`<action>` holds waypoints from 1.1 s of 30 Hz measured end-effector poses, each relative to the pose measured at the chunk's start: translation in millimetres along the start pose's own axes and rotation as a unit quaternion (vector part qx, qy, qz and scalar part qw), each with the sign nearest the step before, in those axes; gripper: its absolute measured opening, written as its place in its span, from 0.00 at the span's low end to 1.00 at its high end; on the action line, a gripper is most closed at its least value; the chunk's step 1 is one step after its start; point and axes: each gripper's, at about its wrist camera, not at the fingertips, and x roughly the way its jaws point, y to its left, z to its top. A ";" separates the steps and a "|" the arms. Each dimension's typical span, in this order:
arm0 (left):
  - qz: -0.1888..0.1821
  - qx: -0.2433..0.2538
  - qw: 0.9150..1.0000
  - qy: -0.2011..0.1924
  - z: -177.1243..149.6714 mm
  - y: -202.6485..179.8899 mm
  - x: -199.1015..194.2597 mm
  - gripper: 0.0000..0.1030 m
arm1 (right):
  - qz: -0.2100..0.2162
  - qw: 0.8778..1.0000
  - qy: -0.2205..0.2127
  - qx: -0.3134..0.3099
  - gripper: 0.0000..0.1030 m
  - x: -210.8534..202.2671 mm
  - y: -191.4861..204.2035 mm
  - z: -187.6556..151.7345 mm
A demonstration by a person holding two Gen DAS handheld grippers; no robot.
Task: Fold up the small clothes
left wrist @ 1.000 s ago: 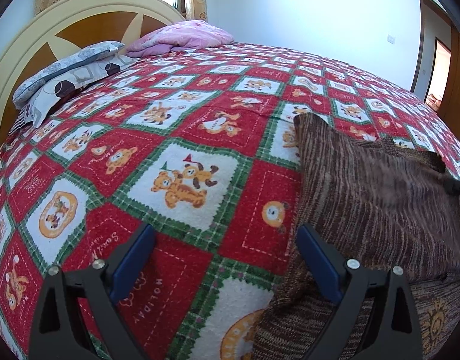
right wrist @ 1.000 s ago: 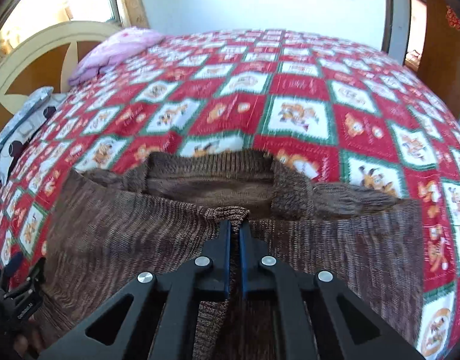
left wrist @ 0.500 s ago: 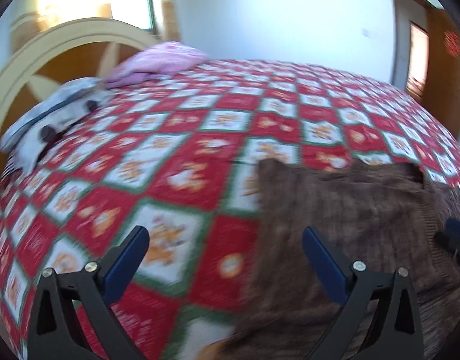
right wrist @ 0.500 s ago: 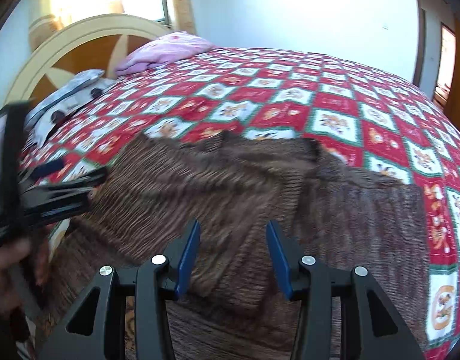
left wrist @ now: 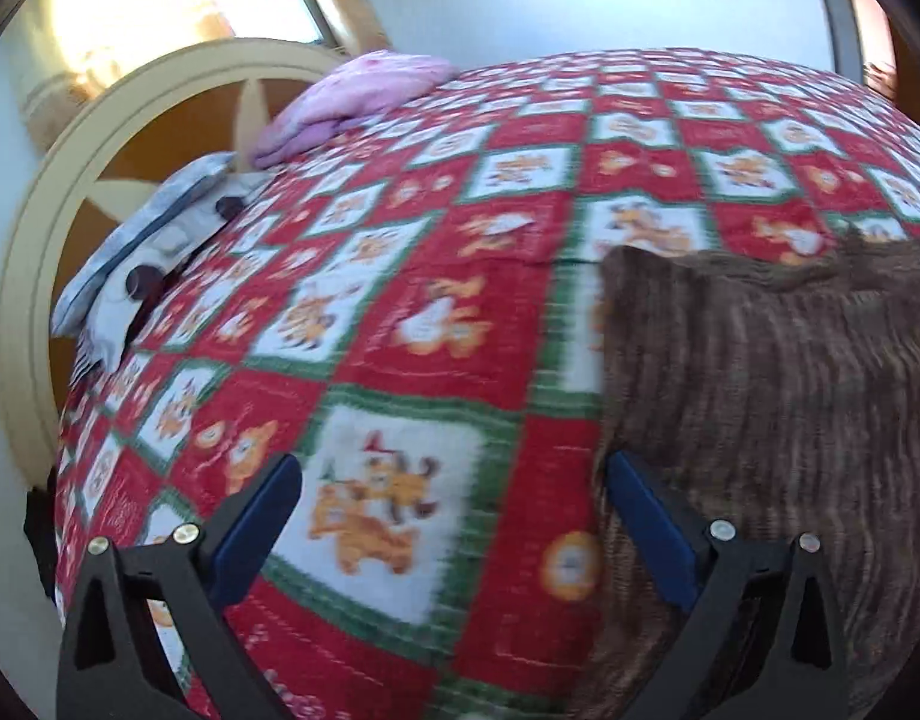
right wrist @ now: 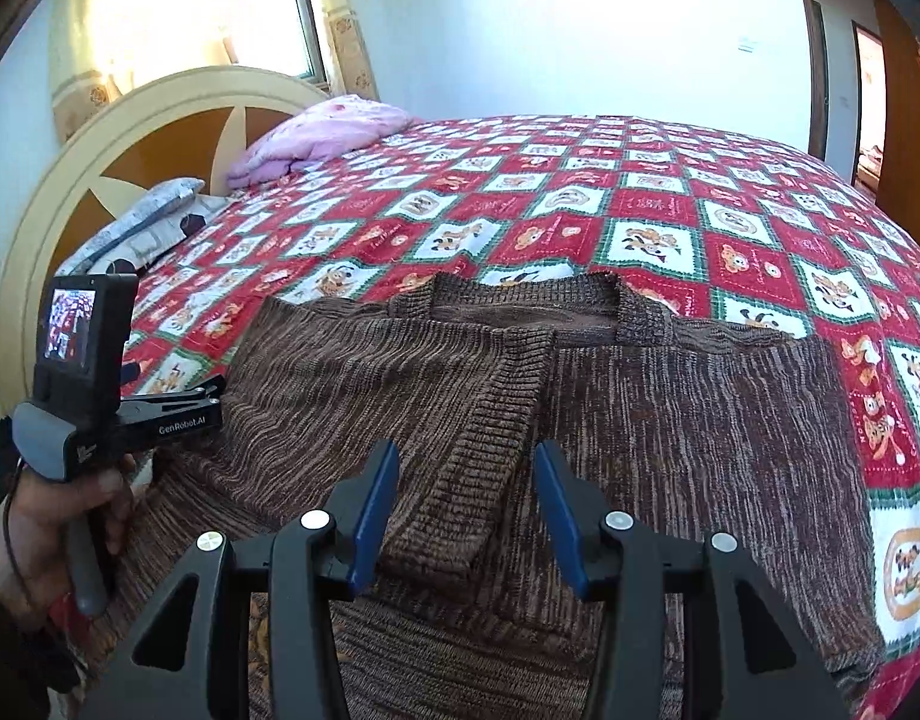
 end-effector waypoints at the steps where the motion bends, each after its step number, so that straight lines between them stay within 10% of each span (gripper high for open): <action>1: -0.007 -0.014 1.000 0.005 -1.4 6.0 2.6 1.00 | 0.001 1.000 -0.002 -0.001 0.48 -1.7 0.3 -2.0; 14: -0.082 -0.050 0.995 -0.032 -22.6 17.0 -55.1 1.00 | 0.060 0.995 0.054 -0.061 0.48 16.3 29.1 -16.5; 33: -0.072 0.003 0.997 -0.027 -46.7 1.4 -51.5 1.00 | 0.019 0.995 0.050 -0.088 0.57 5.4 34.1 -33.0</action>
